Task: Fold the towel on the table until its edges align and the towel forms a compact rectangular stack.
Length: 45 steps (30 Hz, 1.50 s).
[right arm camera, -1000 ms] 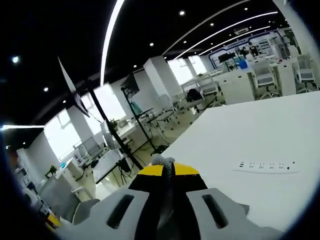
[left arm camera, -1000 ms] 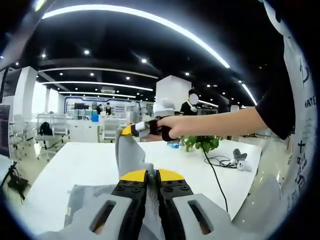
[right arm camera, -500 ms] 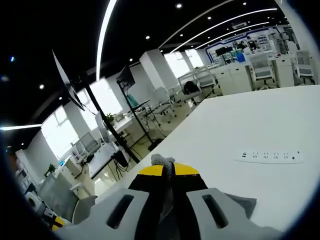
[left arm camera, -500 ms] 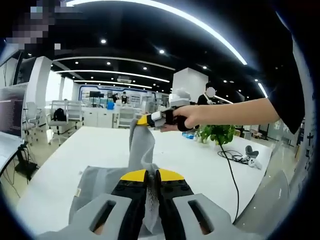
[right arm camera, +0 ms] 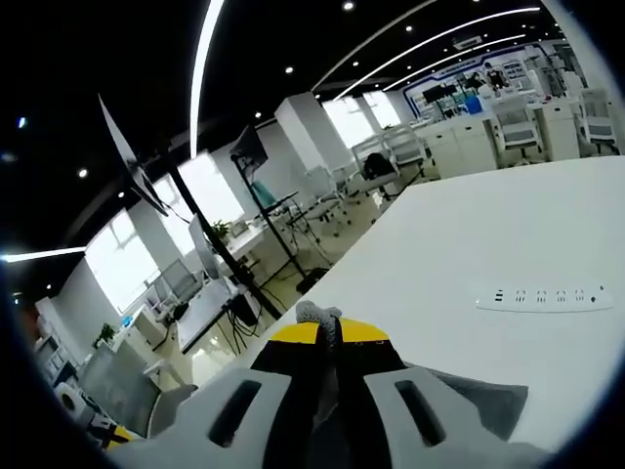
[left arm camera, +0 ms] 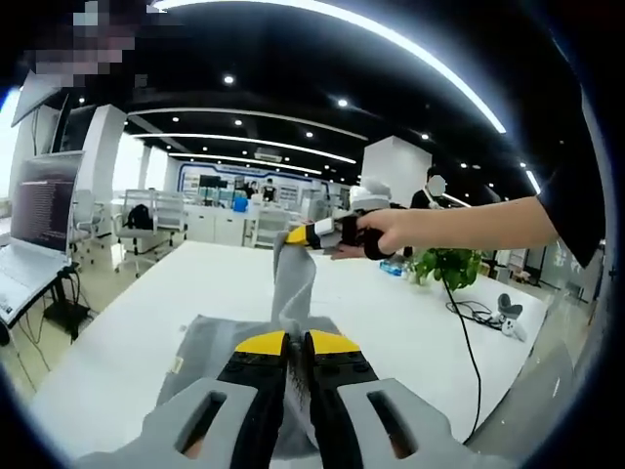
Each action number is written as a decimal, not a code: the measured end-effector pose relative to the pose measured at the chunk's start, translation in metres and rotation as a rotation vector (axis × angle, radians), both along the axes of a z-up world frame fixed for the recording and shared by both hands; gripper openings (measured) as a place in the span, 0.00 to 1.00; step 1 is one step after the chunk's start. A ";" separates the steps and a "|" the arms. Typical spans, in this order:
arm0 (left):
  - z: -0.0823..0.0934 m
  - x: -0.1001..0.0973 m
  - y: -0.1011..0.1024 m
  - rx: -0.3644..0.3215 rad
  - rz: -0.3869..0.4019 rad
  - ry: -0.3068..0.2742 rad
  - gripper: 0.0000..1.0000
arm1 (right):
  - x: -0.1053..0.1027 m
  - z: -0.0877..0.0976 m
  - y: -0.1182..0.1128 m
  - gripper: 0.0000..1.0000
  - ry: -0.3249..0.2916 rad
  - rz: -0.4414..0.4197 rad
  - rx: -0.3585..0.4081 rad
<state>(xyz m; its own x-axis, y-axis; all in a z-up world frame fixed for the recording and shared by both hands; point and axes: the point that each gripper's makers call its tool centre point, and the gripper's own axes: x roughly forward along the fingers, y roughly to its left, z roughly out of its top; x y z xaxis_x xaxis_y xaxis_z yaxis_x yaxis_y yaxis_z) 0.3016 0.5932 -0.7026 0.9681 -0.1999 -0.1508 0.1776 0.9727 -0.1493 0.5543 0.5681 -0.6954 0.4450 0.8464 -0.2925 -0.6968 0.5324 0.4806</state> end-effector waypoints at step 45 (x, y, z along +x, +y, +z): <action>-0.113 -0.012 0.101 -0.241 0.246 0.117 0.07 | 0.010 -0.115 0.115 0.03 0.001 0.040 -0.163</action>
<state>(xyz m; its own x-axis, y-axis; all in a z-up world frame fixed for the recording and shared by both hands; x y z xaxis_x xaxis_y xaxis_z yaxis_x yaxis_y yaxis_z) 0.2899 0.6942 -0.8152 0.9706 -0.0068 -0.2405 -0.0889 0.9188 -0.3846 0.5646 0.6830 -0.8109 0.4118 0.8046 -0.4279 -0.7181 0.5756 0.3912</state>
